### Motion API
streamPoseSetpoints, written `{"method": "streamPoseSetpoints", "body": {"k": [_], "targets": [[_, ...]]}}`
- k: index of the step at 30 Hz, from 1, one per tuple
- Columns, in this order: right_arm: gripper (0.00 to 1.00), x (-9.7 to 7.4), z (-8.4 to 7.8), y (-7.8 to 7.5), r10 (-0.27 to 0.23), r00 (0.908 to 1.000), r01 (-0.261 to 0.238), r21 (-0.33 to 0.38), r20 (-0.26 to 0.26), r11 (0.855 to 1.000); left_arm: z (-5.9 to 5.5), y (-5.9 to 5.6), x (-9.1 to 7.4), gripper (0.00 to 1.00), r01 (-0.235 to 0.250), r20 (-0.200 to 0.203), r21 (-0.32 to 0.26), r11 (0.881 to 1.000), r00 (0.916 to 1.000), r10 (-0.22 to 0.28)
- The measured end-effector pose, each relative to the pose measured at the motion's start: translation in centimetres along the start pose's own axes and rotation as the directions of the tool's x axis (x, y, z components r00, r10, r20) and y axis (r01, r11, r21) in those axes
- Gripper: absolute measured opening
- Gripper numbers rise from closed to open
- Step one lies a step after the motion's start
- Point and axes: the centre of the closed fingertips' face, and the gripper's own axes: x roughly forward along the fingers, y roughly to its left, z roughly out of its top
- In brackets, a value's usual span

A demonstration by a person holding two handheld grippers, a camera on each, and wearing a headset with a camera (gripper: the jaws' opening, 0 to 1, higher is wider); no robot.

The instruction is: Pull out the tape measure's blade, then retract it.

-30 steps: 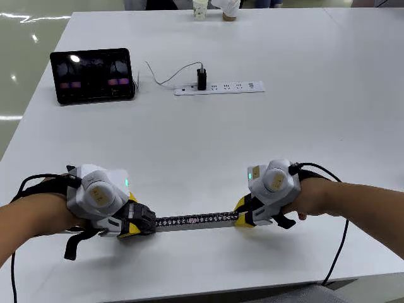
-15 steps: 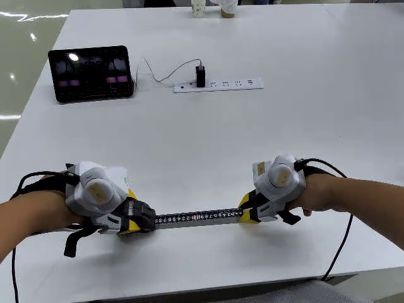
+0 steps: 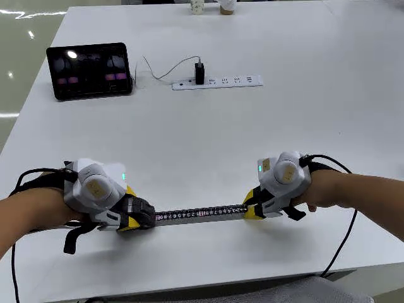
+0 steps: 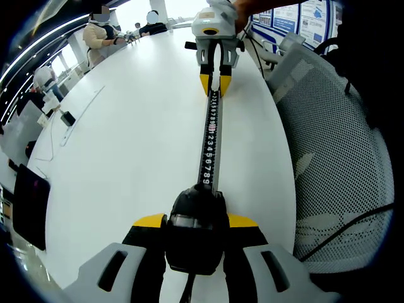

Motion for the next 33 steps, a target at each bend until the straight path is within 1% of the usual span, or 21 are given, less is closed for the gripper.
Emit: {"method": "streamPoseSetpoints", "body": {"k": [11, 20, 33], "targets": [[0.1, -0.1, -0.1, 0.0, 0.0, 1.0, 0.0, -0.004, 0.0, 1.0, 0.0, -0.1, 0.0, 0.29, 0.0, 0.0, -0.002, 1.0, 1.0, 0.0], [0.1, -0.7, -1.0, -0.3, -0.003, 1.0, 0.003, 0.009, -0.004, 1.0, 0.0, 0.0, 0.0, 0.29, -0.002, 0.001, -0.004, 1.0, 1.0, 0.002], [0.1, -1.2, -1.7, -0.5, -0.01, 0.9999, 0.01, 0.008, -0.012, 1.0, 0.0, 0.1, 0.0, 0.29, -0.006, 0.002, -0.007, 1.0, 1.0, 0.006]]}}
